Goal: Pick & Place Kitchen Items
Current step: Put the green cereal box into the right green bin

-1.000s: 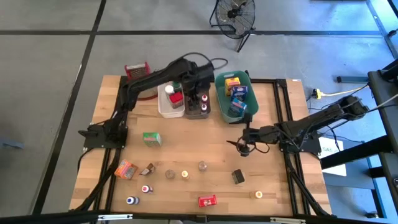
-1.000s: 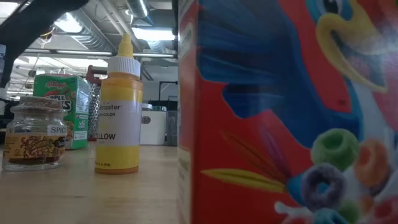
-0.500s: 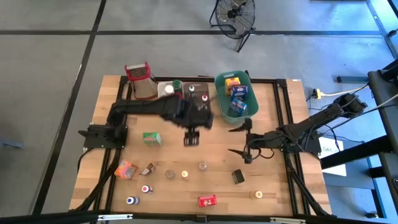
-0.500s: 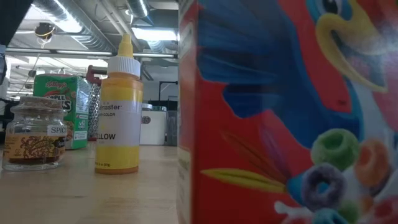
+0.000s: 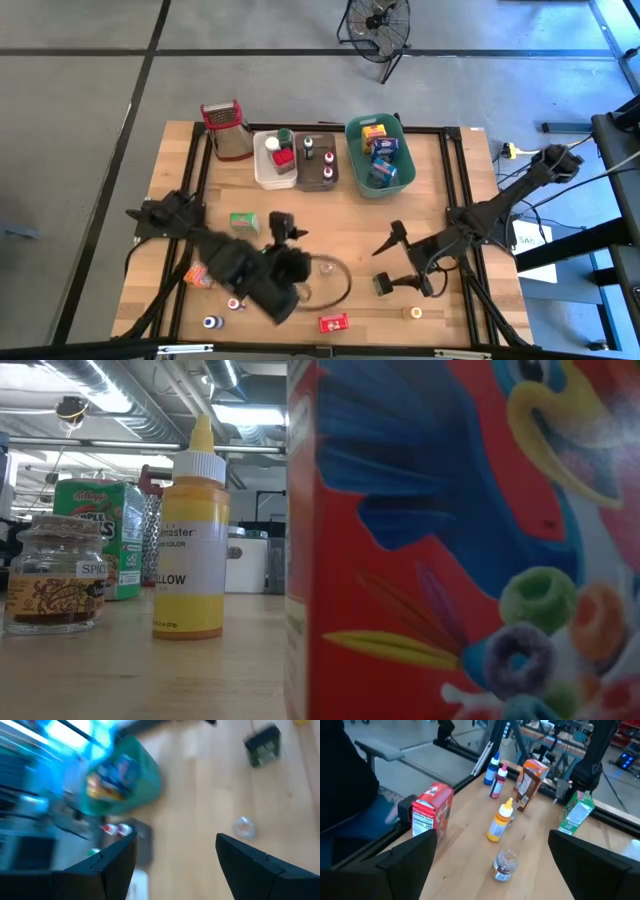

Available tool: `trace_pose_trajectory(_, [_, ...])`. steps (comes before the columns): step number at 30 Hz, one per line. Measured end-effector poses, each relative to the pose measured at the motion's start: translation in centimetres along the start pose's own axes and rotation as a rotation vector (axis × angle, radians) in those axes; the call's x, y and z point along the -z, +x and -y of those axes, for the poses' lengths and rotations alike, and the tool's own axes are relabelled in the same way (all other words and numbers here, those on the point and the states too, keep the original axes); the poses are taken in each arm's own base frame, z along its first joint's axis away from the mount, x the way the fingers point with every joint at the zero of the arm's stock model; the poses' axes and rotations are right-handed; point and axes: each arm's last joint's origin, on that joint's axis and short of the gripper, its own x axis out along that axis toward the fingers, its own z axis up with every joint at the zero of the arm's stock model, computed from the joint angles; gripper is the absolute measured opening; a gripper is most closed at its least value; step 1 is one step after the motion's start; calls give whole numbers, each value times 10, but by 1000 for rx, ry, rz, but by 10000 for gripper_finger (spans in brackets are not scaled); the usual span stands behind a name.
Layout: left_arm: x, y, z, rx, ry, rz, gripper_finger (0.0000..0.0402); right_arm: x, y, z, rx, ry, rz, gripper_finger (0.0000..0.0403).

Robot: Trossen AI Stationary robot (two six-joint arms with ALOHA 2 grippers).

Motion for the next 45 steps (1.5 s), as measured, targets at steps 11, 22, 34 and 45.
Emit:
trace_pose_trajectory(11, [12, -40, 26, -27, -56, 132, 263, -43, 19, -1, -7, 103, -188, 385])
trace_pose_trajectory(22, [34, -25, 58, -10, -20, 43, 263, -70, 86, -12, -84, 94, -272, 385])
trace_pose_trajectory(34, [76, -32, -12, 228, -140, -178, 263, -67, 103, -20, -199, 63, -393, 385])
trace_pose_trajectory(45, [168, -7, -79, 356, -170, -423, 263, -67, 103, -20, -198, 66, -393, 385])
